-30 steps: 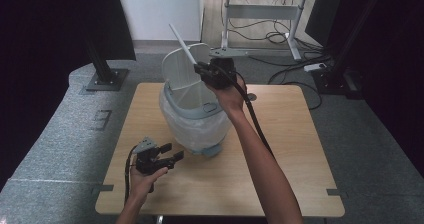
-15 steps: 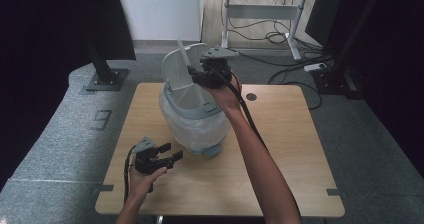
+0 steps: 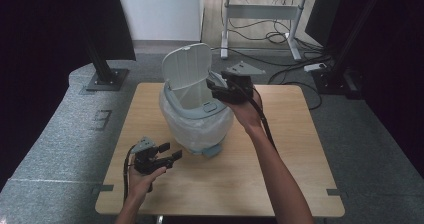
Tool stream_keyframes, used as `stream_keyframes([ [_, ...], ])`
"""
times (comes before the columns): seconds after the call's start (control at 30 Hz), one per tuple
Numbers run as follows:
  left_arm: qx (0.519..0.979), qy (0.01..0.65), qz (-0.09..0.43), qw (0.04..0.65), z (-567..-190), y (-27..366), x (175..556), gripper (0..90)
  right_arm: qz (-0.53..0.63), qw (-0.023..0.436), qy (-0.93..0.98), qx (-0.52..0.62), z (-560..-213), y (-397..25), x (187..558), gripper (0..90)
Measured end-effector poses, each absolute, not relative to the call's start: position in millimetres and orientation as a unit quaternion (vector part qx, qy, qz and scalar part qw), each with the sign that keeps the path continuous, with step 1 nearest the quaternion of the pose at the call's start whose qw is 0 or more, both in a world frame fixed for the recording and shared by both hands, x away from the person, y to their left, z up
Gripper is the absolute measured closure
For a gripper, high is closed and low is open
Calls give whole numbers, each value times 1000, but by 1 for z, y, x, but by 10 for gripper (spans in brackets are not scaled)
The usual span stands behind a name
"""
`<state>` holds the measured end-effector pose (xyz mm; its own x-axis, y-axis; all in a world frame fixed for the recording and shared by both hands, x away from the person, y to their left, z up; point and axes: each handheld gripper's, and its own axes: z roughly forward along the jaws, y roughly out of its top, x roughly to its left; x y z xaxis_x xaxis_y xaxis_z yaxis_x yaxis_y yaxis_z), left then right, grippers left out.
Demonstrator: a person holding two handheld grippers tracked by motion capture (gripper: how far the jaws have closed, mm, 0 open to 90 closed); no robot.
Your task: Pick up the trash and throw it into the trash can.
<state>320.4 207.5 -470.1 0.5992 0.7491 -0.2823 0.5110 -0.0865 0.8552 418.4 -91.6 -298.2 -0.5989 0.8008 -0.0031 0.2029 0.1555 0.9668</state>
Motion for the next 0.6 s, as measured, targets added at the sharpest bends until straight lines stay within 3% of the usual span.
stream_keyframes([
  [0.6, 736, 428, 126, 509, -470, 201, 319, 334, 551, 258, 682, 406, -368, -179, 372, 402],
])
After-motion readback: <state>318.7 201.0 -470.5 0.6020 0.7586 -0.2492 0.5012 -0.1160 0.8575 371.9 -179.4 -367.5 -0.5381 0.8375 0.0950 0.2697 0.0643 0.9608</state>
